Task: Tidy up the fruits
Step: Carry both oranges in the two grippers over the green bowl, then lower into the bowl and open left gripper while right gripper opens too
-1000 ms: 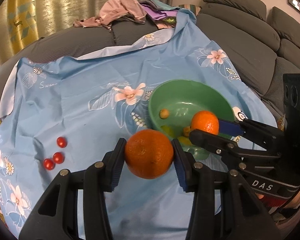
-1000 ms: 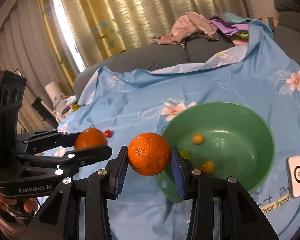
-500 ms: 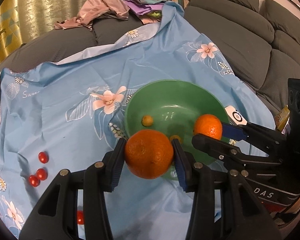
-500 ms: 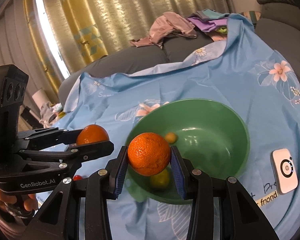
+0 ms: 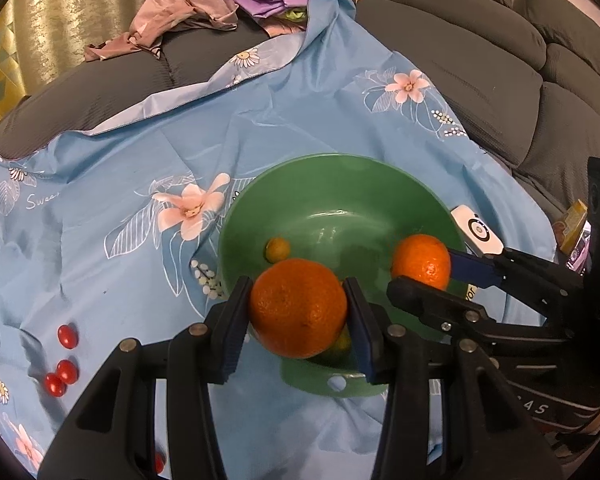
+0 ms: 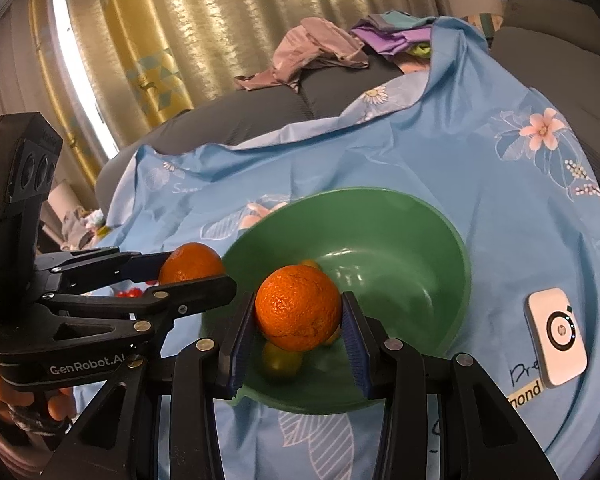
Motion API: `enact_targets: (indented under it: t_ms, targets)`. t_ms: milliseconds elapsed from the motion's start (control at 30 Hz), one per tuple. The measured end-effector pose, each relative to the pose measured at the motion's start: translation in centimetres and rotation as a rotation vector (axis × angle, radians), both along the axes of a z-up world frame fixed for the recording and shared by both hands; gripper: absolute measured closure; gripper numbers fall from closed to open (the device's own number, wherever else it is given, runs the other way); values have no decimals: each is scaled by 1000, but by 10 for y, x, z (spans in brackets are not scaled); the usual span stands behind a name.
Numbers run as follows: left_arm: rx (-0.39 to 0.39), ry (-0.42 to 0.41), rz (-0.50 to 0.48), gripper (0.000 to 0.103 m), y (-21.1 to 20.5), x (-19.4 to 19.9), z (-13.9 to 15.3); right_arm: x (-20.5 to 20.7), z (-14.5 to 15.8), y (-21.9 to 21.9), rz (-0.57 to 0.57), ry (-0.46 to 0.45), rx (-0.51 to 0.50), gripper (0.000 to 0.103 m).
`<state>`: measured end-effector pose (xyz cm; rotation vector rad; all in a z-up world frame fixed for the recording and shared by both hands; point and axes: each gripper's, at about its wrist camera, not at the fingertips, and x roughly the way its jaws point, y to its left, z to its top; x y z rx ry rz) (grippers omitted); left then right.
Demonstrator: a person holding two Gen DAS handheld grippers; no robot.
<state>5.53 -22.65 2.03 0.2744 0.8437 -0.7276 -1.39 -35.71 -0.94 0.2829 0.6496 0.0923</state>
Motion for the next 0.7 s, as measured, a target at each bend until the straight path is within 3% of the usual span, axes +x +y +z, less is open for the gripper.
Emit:
enact_targets:
  t_ms: [700]
  targets:
    - [69,16,-16,58,-17,13,-21,8,-11,-11,-40,34,-13,59]
